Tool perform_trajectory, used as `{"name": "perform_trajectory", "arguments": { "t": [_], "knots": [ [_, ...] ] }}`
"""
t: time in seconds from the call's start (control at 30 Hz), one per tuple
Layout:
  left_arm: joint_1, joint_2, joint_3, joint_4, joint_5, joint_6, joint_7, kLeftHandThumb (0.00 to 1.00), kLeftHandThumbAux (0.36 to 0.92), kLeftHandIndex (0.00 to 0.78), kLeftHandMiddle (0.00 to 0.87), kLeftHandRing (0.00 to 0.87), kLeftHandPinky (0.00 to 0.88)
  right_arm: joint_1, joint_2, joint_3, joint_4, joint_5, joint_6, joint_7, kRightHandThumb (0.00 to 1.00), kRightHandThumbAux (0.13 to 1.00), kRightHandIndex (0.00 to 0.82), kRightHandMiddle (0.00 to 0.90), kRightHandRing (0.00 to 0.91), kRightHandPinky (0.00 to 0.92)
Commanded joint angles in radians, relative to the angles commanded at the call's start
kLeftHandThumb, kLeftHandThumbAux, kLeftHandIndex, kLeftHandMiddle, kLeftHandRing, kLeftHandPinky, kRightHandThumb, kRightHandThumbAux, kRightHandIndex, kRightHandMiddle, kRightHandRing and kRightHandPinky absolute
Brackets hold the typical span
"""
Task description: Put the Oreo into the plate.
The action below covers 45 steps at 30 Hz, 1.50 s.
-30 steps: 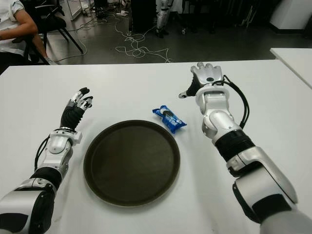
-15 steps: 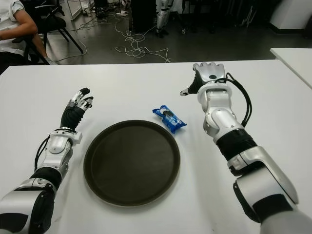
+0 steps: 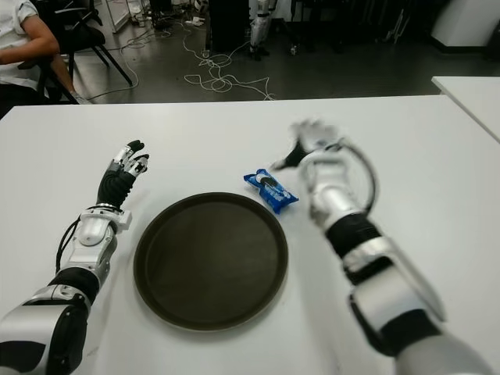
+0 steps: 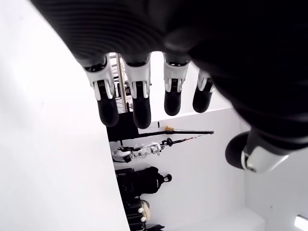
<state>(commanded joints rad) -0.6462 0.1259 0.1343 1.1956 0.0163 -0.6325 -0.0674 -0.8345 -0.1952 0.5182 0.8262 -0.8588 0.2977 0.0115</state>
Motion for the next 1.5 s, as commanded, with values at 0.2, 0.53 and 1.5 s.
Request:
{"name": "perform_trajectory", "arguments": {
  "t": [0.2,0.53,1.5],
  "knots": [
    [0.001,0.0,-0.003,-0.002,0.005,-0.003,0.006,0.589,0.471,0.065,0.112,0.122,0.166,0.002,0.021,0.0,0.013,0.026,-0.023,0.009,0.0,0.507,0.135,0.183,0.198,0.23],
    [0.0,0.003,-0.011,0.0,0.016,0.003,0.025,0.563,0.481,0.066,0.115,0.132,0.173,-0.009,0.038,-0.017,0.081,0.078,-0.089,0.007,0.0,0.506,0.149,0.177,0.201,0.234],
    [0.003,0.01,-0.017,0.005,0.019,-0.008,0.02,0.537,0.473,0.059,0.107,0.125,0.177,-0.057,0.061,-0.021,0.212,0.143,-0.092,-0.048,0.0,0.567,0.161,0.183,0.215,0.249]
  ]
}}
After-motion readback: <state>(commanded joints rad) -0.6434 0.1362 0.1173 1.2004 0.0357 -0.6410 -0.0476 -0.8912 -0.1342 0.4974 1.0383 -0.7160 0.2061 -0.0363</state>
